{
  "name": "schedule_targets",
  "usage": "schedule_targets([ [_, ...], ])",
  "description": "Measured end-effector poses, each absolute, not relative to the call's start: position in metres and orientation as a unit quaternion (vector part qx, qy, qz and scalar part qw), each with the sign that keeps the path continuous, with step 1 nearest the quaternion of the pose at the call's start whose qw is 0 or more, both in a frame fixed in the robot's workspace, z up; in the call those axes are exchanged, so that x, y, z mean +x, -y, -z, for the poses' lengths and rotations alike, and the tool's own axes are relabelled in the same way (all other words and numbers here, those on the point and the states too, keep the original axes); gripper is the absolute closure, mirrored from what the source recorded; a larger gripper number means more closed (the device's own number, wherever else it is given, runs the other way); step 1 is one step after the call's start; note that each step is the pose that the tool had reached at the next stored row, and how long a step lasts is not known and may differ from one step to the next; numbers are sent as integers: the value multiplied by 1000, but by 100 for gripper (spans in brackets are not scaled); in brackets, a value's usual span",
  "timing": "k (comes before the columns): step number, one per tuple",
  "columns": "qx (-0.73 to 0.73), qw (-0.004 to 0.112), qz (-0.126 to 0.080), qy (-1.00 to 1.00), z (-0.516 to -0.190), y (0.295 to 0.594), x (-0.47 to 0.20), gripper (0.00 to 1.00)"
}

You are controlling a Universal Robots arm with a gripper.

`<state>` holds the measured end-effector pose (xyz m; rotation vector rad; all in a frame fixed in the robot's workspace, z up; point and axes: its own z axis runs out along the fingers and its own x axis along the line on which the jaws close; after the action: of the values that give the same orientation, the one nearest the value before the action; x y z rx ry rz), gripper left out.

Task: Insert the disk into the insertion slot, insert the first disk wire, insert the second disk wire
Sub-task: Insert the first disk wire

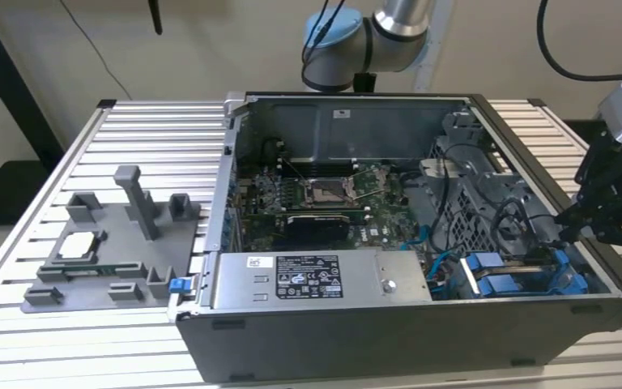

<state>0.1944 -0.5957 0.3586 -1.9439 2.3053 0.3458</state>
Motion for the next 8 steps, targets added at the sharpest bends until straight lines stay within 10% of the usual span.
schedule_targets([
  [8, -639, 53, -114, -759, -358, 597, 194, 0],
])
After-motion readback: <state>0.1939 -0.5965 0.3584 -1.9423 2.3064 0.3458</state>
